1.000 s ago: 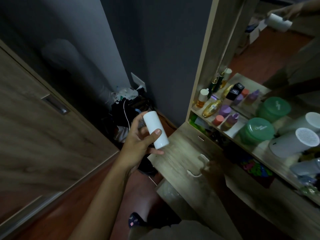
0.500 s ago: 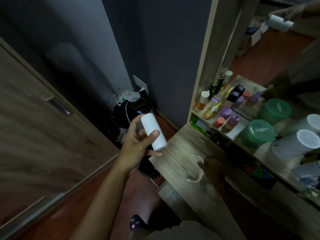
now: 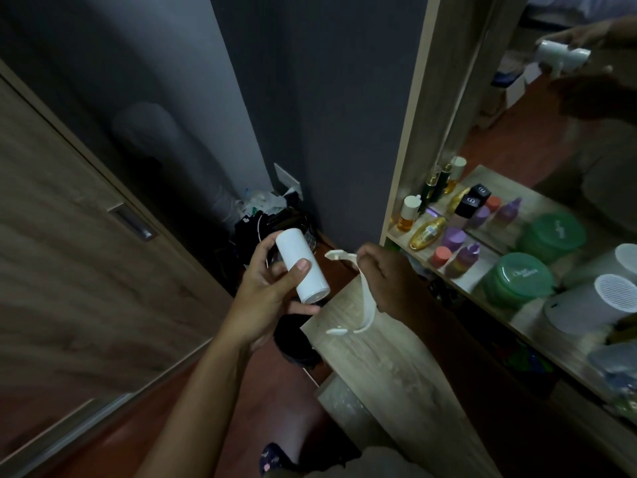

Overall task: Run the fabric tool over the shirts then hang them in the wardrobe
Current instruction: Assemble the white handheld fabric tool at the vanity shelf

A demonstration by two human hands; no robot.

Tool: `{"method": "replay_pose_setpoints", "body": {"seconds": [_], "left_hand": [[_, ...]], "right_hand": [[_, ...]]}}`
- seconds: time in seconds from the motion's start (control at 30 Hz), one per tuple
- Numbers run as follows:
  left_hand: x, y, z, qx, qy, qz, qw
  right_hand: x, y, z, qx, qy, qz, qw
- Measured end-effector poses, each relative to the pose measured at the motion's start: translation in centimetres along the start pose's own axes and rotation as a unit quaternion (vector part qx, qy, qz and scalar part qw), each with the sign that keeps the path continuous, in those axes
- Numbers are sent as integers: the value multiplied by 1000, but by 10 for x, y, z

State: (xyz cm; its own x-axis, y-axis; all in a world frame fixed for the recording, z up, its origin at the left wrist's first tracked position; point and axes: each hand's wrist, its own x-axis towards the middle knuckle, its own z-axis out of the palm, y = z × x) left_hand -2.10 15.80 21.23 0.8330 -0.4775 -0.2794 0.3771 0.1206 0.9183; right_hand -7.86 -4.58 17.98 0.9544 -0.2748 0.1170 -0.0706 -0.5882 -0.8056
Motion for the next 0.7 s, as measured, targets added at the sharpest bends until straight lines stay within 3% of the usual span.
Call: {"method": "replay_pose_setpoints", "body": {"seconds": [0.7], "left_hand": [[-20,14,5,40,-22,2,999]], "right_hand": [[19,-49,-10,-94,-35,-6,995]]}}
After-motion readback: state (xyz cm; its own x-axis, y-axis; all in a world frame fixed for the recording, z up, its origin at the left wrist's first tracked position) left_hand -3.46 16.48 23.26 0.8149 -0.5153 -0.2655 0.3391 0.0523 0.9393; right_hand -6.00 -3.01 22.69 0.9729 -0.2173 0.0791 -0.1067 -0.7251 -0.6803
